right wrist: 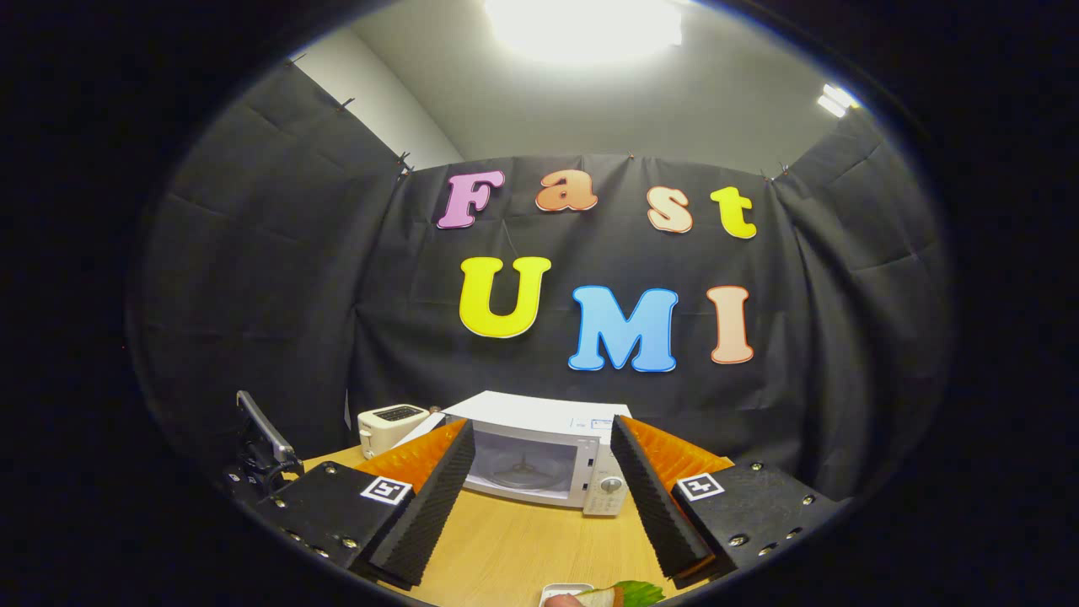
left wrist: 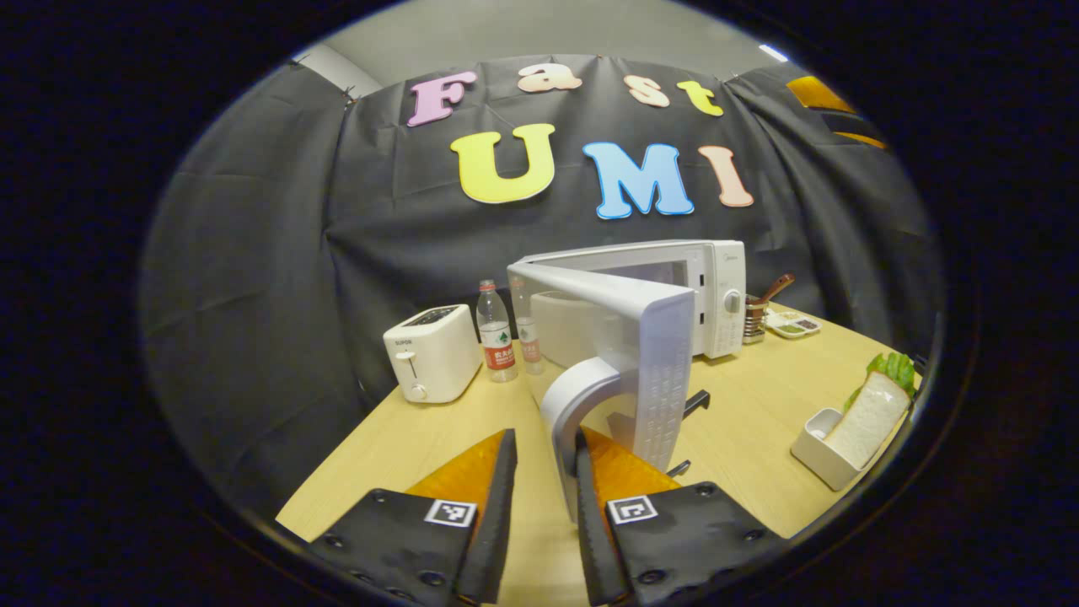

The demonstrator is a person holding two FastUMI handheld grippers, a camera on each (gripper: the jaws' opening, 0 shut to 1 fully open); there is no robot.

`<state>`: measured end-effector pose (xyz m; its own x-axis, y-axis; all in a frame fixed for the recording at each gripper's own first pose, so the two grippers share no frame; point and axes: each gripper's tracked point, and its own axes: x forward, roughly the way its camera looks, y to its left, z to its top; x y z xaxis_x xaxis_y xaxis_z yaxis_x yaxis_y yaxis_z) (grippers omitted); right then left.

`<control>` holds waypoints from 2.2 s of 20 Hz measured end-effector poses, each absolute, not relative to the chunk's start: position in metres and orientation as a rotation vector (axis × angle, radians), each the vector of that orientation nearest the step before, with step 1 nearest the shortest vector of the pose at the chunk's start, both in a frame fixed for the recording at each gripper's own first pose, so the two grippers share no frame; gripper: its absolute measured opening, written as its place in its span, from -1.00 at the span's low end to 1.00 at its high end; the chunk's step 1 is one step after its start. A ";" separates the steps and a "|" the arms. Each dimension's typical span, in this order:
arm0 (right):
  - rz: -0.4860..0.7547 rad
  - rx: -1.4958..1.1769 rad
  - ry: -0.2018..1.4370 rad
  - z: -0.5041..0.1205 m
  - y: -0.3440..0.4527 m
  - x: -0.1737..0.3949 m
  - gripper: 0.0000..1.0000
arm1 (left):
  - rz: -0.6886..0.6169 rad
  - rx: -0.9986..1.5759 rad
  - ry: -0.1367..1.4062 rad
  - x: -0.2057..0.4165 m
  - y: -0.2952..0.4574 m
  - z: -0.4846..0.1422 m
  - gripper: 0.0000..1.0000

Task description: Open the microwave oven with the left hand, put the food in, and close the microwave oven.

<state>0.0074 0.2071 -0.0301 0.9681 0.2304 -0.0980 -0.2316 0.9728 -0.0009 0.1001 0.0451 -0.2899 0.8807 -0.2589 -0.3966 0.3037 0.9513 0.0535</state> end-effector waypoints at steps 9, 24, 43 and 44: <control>0.353 0.009 0.200 -0.049 0.175 0.018 0.96 | -0.082 0.129 0.288 0.045 0.072 -0.210 0.64; 0.455 0.167 0.831 -0.214 0.085 -0.014 0.97 | 0.125 0.090 0.055 -0.014 0.022 -0.049 1.00; 0.482 0.562 1.420 -0.314 0.099 -0.101 0.15 | 0.298 0.097 0.056 -0.076 0.032 -0.035 1.00; 0.481 0.585 1.414 -0.305 0.094 -0.102 0.05 | 0.306 0.099 0.054 -0.076 0.035 -0.034 1.00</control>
